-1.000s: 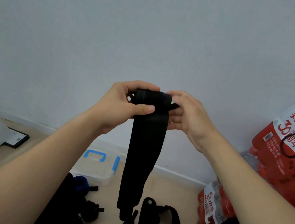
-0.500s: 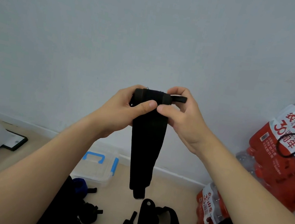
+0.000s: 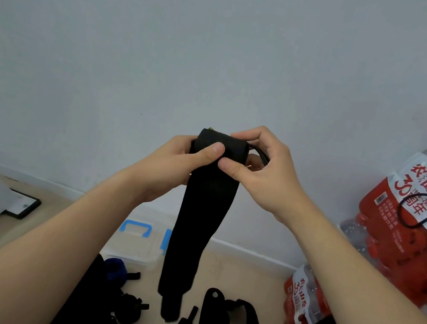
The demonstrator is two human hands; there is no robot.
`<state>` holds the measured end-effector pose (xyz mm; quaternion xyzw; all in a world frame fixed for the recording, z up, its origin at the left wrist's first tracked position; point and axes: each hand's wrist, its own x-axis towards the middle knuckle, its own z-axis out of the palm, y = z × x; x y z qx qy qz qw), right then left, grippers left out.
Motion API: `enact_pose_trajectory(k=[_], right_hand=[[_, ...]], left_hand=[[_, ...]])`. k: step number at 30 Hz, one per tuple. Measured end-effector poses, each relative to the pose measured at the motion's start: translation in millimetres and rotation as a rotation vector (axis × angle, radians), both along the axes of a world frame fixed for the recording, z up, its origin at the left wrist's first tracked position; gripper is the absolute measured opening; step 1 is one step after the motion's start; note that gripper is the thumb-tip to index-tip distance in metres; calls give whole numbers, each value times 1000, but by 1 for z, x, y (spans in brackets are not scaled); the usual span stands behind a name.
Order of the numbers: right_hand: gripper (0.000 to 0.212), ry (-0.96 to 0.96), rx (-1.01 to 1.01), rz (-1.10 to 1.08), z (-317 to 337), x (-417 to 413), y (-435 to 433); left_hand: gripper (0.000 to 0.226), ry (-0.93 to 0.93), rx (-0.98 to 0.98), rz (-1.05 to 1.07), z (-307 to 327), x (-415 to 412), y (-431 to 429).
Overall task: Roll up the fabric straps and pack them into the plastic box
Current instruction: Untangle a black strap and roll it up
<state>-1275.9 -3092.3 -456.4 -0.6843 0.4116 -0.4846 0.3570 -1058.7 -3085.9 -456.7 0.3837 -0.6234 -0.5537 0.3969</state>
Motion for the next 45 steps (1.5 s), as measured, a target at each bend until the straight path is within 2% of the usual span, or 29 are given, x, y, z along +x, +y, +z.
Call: enact_pose_trajectory(k=[2,4,6,8,11,15,17,19,20,23,26,29,33,35,38,40,42,45], right_hand=[[29,-79,80,50,3,0,1],[32,-58,131,49,4,0,0],[28,89,56,14,2,-2,-2],[23,145,-22,-11,0,-3,-3],[31,202,-114,-50,-3,-5,-4],[39,319,-177,-68,-8,-4,-2],[33,243,-85,-37,-6,-3,-1],[41,116,65,7,-2,-6,-1],[46,115,114,20,-1,-8,-1],[44,229,78,13,0,-11,-1],[41,187,55,-2,2,-8,1],[39,198,40,-2,-2,-5,4],[36,59,221,81,1,-4,6],[43,60,300,109,3,-2,9],[39,127,209,77,-1,4,14],[32,211,55,-6,-6,9,16],[26,326,-116,-79,-8,16,18],[20,333,-207,-64,-7,23,17]], left_hand=[[40,42,-26,-10,0,0,0],[39,69,-63,-12,0,1,-1],[36,62,-107,25,-1,2,-2],[36,84,-90,27,-1,2,-2],[37,133,7,-10,1,-2,-1],[53,-19,28,51,-3,-7,-4],[47,-20,14,59,-4,-7,-4],[41,-9,7,33,-3,-6,-4],[40,-8,-1,16,-4,-6,-4],[40,31,-10,-16,-3,-5,-5],[43,102,13,-22,-2,-3,-5],[42,88,16,19,-1,-2,-5],[42,61,-69,53,3,-2,0],[39,47,-84,33,3,-3,2],[32,104,16,-22,2,-5,5],[41,170,123,-34,2,-9,6],[56,111,178,0,3,-10,3],[59,91,168,18,6,-4,-1]])
